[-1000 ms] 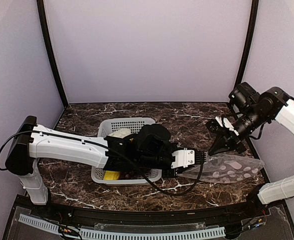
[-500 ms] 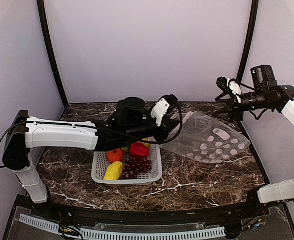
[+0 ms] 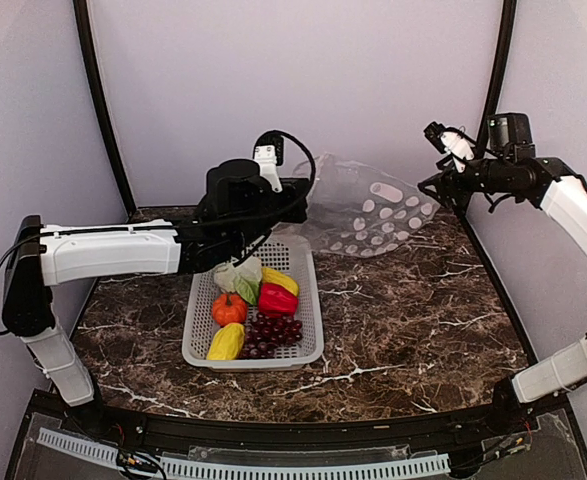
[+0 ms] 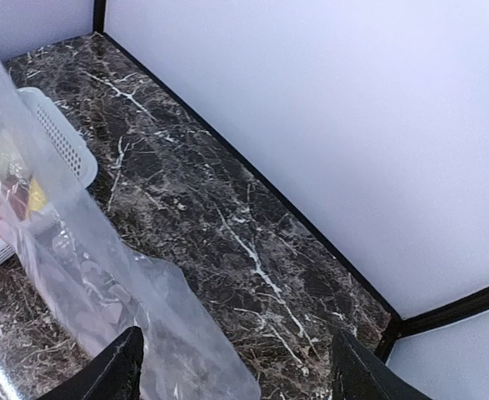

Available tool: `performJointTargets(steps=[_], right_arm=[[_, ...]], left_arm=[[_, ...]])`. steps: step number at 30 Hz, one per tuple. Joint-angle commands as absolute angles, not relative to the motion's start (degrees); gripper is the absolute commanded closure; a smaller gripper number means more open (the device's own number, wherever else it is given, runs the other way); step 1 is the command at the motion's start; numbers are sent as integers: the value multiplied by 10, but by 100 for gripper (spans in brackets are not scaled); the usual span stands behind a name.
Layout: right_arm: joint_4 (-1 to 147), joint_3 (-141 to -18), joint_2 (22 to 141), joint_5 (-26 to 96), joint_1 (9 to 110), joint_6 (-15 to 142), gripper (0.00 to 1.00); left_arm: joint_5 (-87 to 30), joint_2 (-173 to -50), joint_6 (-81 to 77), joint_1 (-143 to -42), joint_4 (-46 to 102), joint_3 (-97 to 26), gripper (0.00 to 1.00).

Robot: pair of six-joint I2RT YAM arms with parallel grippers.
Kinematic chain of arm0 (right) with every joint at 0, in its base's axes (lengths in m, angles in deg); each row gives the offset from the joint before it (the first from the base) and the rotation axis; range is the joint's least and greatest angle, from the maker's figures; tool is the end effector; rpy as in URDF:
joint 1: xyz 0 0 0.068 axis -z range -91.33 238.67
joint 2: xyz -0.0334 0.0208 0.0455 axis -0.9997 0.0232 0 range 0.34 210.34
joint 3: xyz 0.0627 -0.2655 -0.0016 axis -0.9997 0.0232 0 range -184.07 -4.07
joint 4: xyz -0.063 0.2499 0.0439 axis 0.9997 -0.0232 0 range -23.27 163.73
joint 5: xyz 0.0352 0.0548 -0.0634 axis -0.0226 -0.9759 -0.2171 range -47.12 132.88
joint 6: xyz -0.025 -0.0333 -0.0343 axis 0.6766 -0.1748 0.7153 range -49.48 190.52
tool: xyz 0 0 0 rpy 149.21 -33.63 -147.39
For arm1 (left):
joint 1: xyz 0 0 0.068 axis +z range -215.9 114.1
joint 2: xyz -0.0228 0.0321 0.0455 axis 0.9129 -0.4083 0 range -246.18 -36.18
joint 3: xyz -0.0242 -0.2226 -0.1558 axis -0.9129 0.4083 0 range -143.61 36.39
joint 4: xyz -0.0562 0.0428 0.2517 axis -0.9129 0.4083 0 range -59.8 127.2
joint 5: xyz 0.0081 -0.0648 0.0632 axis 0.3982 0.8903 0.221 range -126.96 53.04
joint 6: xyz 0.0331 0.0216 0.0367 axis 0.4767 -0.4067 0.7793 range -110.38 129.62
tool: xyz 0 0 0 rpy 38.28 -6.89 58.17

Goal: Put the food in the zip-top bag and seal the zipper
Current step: Open the zipper food storage bag at the center of the board.

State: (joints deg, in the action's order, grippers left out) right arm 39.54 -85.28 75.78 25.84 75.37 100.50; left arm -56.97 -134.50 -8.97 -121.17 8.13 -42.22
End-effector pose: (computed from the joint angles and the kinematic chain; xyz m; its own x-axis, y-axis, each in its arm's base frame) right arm 0.2763 0.0759 0.4019 -0.1659 -0.5302 -0.8314 -0.6393 0.6998 -0.3187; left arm 0.2473 -0.3352 0.3530 -0.1618 -0.2923 -0.9425 0.5547 0.7630 -0.3319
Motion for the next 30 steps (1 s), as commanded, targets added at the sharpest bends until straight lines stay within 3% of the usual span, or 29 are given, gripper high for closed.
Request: performJointTargets(steps=[1, 5, 10, 13, 19, 30], right_arm=[[424, -866, 751, 258, 758, 982, 28], [414, -848, 741, 137, 755, 931, 35], [431, -798, 706, 59, 746, 897, 39], [453, -767, 692, 61, 733, 874, 36], [488, -730, 677, 86, 711, 851, 25], [471, -758, 743, 156, 664, 818, 22]], left_arm=[[-661, -1306, -199, -1177, 45, -382, 99], [-678, -1346, -279, -1170, -7, -390, 99], [-517, -1489, -384, -1179, -61, -497, 99], [-466, -1529, -363, -1200, -115, -523, 99], [-485, -1541, -268, -1249, -141, -506, 99], [-530, -1546, -250, -1284, -166, -483, 99]])
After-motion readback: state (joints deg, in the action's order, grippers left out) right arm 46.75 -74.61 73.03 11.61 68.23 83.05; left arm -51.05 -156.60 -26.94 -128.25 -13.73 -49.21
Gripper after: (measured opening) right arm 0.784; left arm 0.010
